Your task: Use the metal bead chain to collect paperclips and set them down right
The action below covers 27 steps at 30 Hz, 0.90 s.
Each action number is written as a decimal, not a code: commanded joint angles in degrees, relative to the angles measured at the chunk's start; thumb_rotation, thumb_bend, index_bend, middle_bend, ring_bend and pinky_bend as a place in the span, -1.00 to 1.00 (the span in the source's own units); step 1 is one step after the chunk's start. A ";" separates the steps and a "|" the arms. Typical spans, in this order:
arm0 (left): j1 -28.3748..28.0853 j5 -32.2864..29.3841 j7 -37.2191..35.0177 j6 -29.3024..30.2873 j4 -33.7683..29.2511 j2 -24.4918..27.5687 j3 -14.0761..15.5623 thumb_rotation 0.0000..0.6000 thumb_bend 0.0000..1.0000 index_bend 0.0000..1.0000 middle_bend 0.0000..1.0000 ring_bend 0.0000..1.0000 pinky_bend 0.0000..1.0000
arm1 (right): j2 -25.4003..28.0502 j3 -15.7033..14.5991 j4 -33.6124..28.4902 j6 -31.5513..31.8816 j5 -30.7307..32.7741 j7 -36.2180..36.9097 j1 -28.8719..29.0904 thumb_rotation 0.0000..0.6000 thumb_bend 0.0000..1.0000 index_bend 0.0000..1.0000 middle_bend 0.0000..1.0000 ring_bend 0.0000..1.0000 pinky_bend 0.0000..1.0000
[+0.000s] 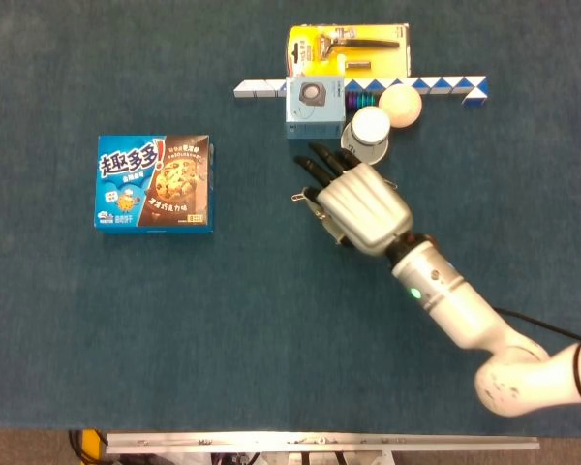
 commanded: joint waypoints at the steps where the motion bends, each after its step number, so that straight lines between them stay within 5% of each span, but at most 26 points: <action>1: -0.05 0.09 0.31 -0.01 -0.07 -0.11 0.03 1.00 -0.51 -0.13 -0.41 -0.66 -0.37 | 2.30 -1.70 -2.95 2.54 -1.33 -1.28 -1.85 1.00 -0.27 0.14 -0.68 -0.88 -0.56; 13: -0.58 -0.33 1.10 -0.66 -0.28 -0.34 -0.30 1.00 -0.51 -0.13 -0.41 -0.66 -0.37 | 10.79 -6.69 -9.53 11.12 -6.66 -0.90 -9.00 1.00 -0.27 0.14 -0.68 -0.88 -0.56; 27: -2.65 -0.20 2.80 -3.25 -1.20 -0.12 -0.56 1.00 -0.51 -0.13 -0.41 -0.66 -0.37 | 14.94 -8.12 -4.98 14.32 -4.46 4.13 -16.42 1.00 -0.27 0.14 -0.67 -0.88 -0.56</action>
